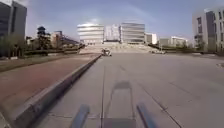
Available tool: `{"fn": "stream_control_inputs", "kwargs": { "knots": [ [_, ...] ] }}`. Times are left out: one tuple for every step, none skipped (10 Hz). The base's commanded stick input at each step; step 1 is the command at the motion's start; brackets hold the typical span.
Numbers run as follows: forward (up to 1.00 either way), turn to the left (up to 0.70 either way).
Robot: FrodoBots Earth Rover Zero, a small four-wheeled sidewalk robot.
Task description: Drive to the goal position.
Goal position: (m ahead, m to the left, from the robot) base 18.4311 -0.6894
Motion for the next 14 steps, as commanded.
{"fn": "stream_control_inputs", "kwargs": {
  "knots": [
    [0.7,0.0],
    [0.7,-0.14],
    [0.7,-0.14],
    [0.7,-0.14],
    [0.7,-0.14],
    [0.7,-0.14],
    [0.7,-0.14],
    [0.7,-0.14],
    [0.7,-0.14],
    [0.7,-0.14],
    [0.7,-0.14],
    [0.7,-0.14],
    [0.7,-0.14],
    [0.7,-0.14]
  ]
}}
